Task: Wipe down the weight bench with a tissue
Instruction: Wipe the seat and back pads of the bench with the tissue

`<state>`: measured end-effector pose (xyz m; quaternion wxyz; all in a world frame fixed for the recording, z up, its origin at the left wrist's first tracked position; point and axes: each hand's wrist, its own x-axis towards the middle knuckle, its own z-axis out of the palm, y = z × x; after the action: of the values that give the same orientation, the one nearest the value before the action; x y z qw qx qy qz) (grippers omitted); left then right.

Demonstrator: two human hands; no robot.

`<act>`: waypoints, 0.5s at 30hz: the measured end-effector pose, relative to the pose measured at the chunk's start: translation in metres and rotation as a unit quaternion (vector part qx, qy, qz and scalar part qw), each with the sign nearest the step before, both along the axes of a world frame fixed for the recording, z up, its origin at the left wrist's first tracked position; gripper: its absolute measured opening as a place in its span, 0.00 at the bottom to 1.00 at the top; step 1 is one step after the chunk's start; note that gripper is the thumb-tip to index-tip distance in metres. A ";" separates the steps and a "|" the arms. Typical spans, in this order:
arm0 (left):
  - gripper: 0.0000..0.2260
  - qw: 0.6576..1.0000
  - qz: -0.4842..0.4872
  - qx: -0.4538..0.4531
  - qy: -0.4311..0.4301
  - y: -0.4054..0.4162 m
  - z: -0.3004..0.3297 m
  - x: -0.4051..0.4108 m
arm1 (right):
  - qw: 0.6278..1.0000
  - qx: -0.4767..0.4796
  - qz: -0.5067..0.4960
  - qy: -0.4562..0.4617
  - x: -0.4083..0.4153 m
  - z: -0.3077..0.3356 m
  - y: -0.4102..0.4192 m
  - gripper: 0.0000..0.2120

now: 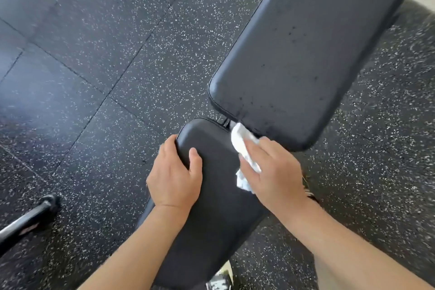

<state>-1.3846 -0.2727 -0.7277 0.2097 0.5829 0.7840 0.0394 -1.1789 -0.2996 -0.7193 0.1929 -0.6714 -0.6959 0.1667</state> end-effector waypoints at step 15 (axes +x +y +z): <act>0.37 0.964 -0.254 0.064 0.044 -0.067 0.002 -0.026 | 0.992 -0.013 -0.107 0.071 -0.054 -0.002 -0.174 0.25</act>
<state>-1.4108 -0.3395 -0.7254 0.1401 0.7762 0.6147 0.0091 -1.2328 -0.4733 -0.7212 0.2499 -0.7307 -0.6025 0.2017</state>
